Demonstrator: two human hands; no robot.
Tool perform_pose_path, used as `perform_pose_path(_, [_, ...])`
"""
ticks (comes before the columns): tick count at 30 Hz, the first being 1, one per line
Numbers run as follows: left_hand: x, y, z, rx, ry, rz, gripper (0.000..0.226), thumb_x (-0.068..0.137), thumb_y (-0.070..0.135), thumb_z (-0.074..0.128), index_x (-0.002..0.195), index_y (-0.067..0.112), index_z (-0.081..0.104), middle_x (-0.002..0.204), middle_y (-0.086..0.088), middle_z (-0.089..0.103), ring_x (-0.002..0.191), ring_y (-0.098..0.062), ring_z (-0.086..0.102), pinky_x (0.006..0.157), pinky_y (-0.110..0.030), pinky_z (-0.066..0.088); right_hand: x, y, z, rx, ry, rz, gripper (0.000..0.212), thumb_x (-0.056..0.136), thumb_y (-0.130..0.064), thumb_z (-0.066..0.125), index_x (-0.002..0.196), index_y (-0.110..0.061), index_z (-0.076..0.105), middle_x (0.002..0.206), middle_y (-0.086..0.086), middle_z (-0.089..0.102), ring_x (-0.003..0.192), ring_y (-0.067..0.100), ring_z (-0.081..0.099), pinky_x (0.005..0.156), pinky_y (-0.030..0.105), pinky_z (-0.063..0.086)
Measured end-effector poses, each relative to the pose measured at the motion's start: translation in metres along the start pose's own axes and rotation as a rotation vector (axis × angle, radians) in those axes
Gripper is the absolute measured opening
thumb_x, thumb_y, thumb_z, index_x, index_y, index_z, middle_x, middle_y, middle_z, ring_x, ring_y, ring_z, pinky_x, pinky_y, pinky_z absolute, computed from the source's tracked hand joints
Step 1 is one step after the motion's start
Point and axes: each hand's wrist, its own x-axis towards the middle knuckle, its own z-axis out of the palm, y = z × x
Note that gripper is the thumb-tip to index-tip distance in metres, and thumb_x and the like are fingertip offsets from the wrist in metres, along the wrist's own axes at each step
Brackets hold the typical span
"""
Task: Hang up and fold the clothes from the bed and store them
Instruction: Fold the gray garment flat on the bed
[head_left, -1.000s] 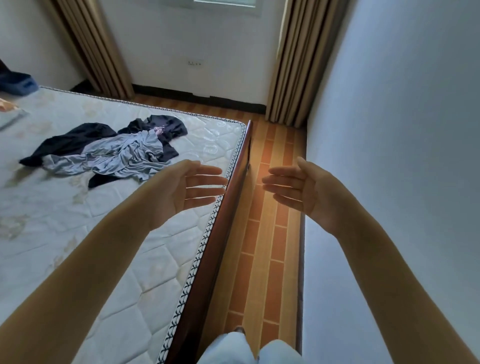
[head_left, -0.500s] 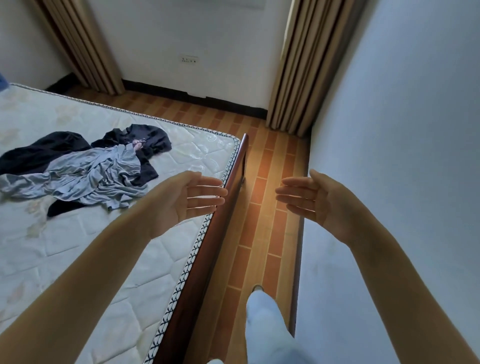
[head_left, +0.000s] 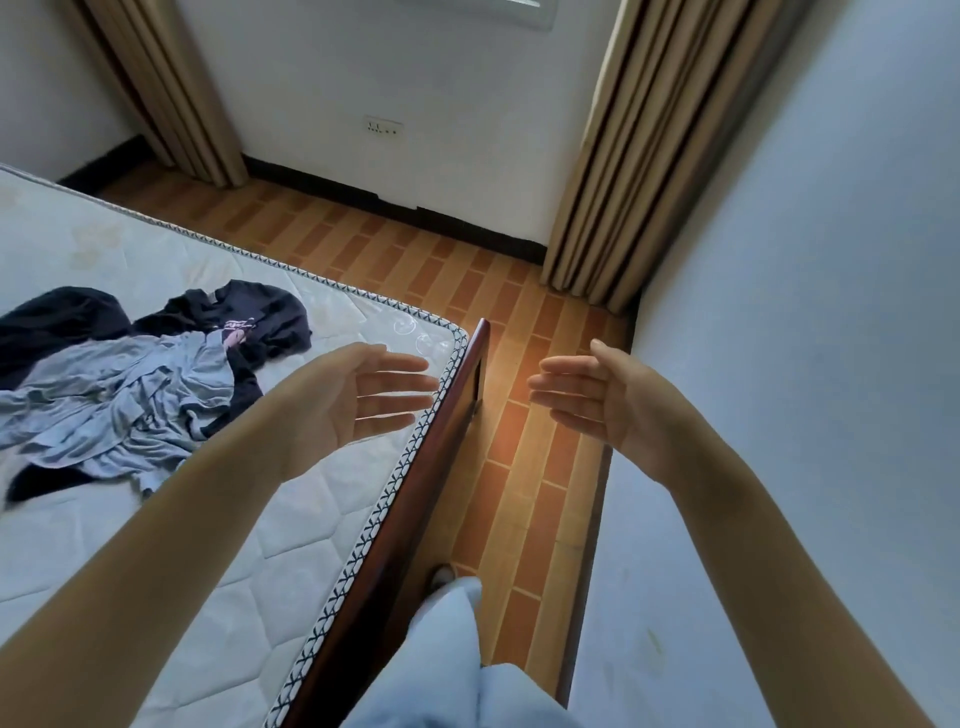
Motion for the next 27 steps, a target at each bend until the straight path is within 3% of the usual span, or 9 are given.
perform_pose_path(16, [0.257,0.185,-0.026,0.083,-0.153,0.051,0.042,0.104,0.026,0.032,0.122,0.002,0.062,0.116,-0.014,0.070,0.108,-0.028,0.067,0.092,-0.041,0.051,0.238,-0.164,-0.021,0.037,0.067,-0.039,0.051,0.107,-0.036,0.028,0.116,-0.006,0.068,0.111,0.011,0.073,0.108,0.022,0.069,0.101,0.037,0.048])
perform_pose_path(22, [0.331,0.217,-0.033,0.066,-0.170,-0.004,0.042,0.104,0.026,0.031,0.121,0.002,0.061,0.115,-0.015,0.070,0.109,-0.028,0.067,0.088,-0.035,0.057,0.300,-0.197,-0.049,0.070,0.118,0.004,0.051,0.106,-0.036,0.028,0.117,-0.006,0.067,0.112,0.012,0.073,0.107,0.022,0.069,0.101,0.036,0.048])
perform_pose_path(27, [0.391,0.234,-0.033,0.015,-0.128,0.002,0.043,0.104,0.027,0.030,0.122,0.003,0.061,0.116,-0.014,0.070,0.109,-0.028,0.068,0.090,-0.038,0.056,0.367,-0.227,-0.074,0.013,0.059,0.048,0.052,0.107,-0.037,0.026,0.116,-0.007,0.068,0.112,0.011,0.073,0.107,0.021,0.070,0.094,0.034,0.050])
